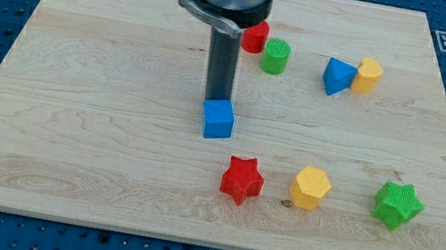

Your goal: Push the blue cube to the left of the red star

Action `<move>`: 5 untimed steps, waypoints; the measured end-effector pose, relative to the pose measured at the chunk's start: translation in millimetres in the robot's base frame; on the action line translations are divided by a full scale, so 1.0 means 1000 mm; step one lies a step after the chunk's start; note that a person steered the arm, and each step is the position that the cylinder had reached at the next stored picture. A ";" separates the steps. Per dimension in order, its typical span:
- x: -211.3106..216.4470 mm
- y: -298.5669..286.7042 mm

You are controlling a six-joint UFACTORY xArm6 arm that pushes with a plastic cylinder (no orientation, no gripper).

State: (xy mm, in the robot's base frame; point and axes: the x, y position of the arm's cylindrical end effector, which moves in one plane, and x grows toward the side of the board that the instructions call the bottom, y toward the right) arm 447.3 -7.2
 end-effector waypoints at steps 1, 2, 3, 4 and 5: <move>0.000 0.019; 0.001 0.020; 0.005 0.017; 0.020 0.009; 0.032 0.001</move>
State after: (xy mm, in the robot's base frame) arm 479.7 -5.7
